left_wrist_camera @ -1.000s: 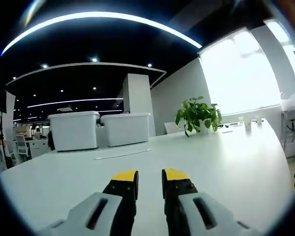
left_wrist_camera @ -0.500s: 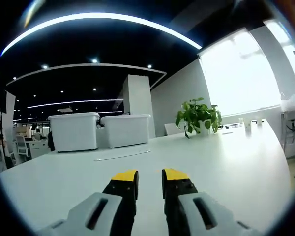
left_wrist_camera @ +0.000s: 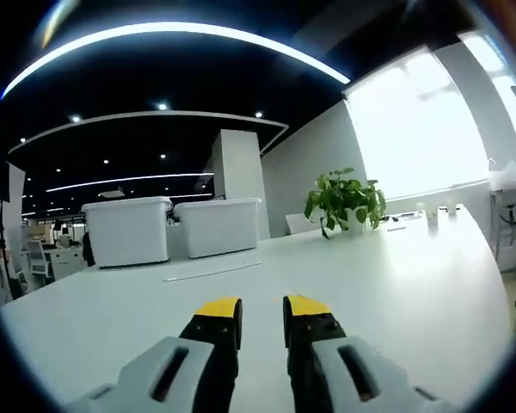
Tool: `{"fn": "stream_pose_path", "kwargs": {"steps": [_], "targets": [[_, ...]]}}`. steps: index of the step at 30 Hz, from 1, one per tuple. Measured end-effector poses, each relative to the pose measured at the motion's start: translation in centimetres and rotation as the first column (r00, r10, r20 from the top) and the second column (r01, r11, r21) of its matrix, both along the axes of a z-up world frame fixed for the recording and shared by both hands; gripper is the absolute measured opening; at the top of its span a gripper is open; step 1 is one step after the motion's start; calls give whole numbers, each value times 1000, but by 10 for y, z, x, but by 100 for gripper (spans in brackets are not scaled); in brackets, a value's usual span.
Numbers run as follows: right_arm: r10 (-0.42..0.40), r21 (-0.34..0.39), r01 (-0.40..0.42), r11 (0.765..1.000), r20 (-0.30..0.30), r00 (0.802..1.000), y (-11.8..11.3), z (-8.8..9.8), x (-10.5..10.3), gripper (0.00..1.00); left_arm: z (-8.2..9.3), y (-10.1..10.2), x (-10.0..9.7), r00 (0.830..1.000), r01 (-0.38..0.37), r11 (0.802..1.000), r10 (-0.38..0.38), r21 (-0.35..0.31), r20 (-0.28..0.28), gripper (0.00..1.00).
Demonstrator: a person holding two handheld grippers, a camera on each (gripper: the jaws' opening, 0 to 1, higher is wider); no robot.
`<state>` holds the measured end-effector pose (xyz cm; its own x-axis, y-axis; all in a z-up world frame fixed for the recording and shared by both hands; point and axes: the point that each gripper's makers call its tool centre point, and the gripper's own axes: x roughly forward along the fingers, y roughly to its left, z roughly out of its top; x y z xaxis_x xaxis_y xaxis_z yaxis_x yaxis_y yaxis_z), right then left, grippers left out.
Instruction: Clamp the fixed fixture on the desktop, loosen the retaining clip, secure it to the edge of the desk, and tighten the retaining clip.
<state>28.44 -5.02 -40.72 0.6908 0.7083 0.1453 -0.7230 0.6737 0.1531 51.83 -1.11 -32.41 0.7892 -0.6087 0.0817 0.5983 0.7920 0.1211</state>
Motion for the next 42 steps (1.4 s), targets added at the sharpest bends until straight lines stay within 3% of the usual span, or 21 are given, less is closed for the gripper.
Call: {"fn": "stream_pose_path", "kwargs": {"steps": [7, 42], "targets": [[16, 35, -17, 999, 5, 1000, 3, -4, -2, 4, -1, 0, 1, 1000, -3, 1000, 3, 4, -2, 19], [58, 53, -56, 997, -42, 997, 1, -29, -5, 4, -5, -2, 4, 1000, -13, 999, 13, 32, -5, 19]]}}
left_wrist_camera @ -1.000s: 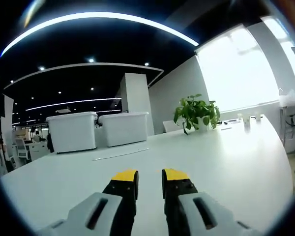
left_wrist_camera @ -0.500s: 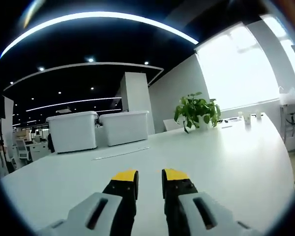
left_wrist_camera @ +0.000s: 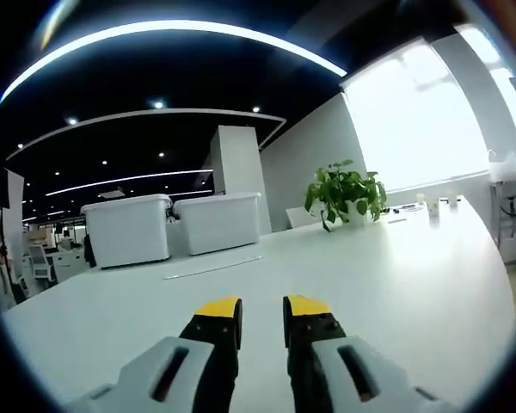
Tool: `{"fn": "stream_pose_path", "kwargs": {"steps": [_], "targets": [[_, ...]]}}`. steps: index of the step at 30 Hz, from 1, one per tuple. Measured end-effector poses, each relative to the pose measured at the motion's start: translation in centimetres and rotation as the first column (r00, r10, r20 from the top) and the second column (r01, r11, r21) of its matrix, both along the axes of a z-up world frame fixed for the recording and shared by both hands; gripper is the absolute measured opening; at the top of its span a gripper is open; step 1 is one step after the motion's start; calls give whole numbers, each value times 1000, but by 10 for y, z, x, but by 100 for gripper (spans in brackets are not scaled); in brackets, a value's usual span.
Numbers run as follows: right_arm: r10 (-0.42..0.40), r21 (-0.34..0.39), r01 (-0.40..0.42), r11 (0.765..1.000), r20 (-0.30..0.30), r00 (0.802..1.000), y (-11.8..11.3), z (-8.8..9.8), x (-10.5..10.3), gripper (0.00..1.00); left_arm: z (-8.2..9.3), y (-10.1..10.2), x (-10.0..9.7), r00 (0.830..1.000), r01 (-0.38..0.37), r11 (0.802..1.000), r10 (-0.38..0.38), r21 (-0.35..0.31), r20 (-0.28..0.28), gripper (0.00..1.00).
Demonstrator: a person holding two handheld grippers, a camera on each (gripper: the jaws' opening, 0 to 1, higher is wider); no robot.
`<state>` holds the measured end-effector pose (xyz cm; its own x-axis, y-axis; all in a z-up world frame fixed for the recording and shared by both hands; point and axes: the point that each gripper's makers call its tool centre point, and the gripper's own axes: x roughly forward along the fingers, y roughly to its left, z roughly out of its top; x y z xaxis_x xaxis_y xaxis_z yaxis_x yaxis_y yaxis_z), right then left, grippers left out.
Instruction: Clamp the fixed fixture on the desktop, loosen the retaining clip, secure it to the edge of the desk, and tighten the retaining clip.
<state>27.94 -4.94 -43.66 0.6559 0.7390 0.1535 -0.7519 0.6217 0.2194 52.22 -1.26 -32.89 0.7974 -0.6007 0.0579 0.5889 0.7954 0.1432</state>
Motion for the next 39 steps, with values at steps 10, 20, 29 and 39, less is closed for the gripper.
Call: {"fn": "stream_pose_path", "kwargs": {"steps": [10, 20, 29, 39], "targets": [[-17, -14, 17, 1000, 13, 1000, -4, -1, 5, 4, -1, 0, 1, 1000, -3, 1000, 3, 7, -1, 19], [-51, -33, 52, 998, 34, 998, -10, 0, 14, 4, -1, 0, 1, 1000, -4, 1000, 4, 13, -3, 19], [-74, -34, 75, 997, 32, 997, -14, 0, 20, 4, -2, -1, 1, 1000, -5, 1000, 5, 16, -3, 19], [-107, -6, 107, 994, 0, 994, -18, -1, 29, 4, -1, -1, 2, 1000, -4, 1000, 4, 12, -2, 19]]}}
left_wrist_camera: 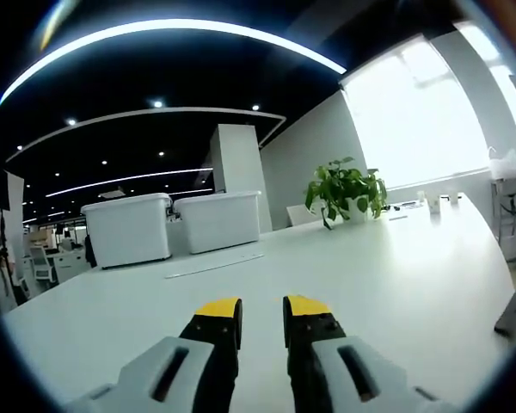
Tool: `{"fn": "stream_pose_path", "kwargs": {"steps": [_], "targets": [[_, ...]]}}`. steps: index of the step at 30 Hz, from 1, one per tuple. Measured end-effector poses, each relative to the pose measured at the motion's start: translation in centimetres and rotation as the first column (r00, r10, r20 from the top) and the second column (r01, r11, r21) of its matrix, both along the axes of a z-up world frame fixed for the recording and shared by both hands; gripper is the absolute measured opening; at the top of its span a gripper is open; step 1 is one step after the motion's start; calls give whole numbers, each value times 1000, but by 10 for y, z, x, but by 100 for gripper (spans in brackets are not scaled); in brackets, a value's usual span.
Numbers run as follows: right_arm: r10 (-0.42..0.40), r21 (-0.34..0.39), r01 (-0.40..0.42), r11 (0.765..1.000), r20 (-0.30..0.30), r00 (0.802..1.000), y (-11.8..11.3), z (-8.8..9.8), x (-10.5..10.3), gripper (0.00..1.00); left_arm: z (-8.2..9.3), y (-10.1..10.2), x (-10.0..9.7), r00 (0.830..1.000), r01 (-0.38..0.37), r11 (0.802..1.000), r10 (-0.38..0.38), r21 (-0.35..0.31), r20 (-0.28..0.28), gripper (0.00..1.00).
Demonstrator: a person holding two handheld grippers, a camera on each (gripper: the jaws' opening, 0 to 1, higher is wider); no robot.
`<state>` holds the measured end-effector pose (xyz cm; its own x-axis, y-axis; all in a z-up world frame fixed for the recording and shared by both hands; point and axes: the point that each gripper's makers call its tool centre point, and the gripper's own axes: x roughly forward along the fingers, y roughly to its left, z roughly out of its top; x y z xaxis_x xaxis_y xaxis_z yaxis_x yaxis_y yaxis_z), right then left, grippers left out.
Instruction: Clamp the fixed fixture on the desktop, loosen the retaining clip, secure it to the edge of the desk, and tighten the retaining clip.
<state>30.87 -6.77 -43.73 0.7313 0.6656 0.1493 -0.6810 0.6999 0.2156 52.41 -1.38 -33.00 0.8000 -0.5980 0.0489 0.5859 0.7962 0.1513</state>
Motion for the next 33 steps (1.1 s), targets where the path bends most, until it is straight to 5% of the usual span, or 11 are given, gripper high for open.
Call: {"fn": "stream_pose_path", "kwargs": {"steps": [33], "targets": [[-94, -65, 97, 993, 39, 995, -19, -9, 22, 4, -1, 1, 1, 1000, -1, 1000, 1, 7, 0, 19]]}}
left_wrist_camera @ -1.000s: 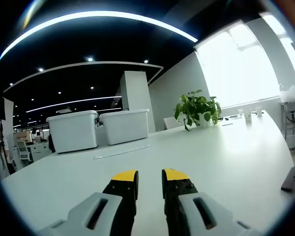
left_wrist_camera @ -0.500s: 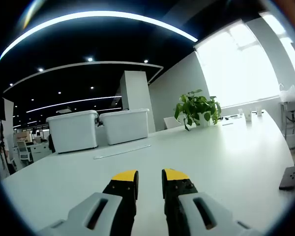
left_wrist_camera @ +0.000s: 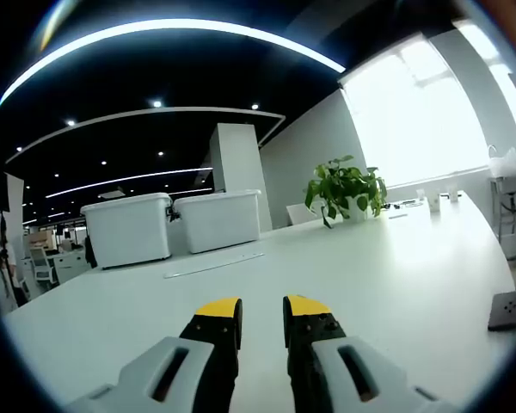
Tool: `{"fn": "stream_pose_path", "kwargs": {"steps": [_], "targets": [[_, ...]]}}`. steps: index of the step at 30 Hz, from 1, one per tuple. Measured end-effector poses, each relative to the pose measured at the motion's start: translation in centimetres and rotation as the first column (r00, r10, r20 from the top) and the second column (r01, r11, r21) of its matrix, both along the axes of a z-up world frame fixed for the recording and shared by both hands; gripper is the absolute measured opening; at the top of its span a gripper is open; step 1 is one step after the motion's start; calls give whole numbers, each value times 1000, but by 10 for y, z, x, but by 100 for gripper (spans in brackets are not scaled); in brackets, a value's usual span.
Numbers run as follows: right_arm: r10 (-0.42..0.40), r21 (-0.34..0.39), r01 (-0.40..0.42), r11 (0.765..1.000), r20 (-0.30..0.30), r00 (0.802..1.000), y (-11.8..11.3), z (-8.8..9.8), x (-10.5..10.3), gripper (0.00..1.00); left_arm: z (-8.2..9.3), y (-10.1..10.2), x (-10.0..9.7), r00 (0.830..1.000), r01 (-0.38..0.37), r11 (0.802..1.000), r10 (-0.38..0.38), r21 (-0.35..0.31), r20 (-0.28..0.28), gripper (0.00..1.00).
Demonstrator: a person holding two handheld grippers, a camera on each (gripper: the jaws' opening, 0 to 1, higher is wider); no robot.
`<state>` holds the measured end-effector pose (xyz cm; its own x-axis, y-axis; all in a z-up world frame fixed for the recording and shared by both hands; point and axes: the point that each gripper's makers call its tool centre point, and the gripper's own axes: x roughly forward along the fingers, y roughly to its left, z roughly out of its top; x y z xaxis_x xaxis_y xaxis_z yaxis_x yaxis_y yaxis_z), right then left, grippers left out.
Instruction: Clamp the fixed fixture on the desktop, loosen the retaining clip, secure it to the edge of the desk, and tighten the retaining clip.
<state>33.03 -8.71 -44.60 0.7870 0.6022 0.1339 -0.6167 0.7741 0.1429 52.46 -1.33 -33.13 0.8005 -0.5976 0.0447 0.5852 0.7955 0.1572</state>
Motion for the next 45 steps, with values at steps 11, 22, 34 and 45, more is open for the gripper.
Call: {"fn": "stream_pose_path", "kwargs": {"steps": [11, 22, 34, 45], "targets": [[-58, -85, 64, 994, 73, 996, -3, -2, 5, 4, 0, 0, 0, 1000, 2, 1000, -2, 0, 1, 19], [-79, -62, 86, 994, 111, 991, -5, -2, 10, 5, 0, -1, -1, 1000, 3, 1000, -3, 1, 2, 19], [-110, -61, 116, 991, 99, 989, -7, -3, 13, 8, 0, -2, -2, 1000, 8, 1000, -8, 4, 4, 19], [-133, -115, 145, 983, 108, 985, -8, -3, 12, 11, 7, -5, -9, 998, 52, 998, -52, -24, 29, 19]]}}
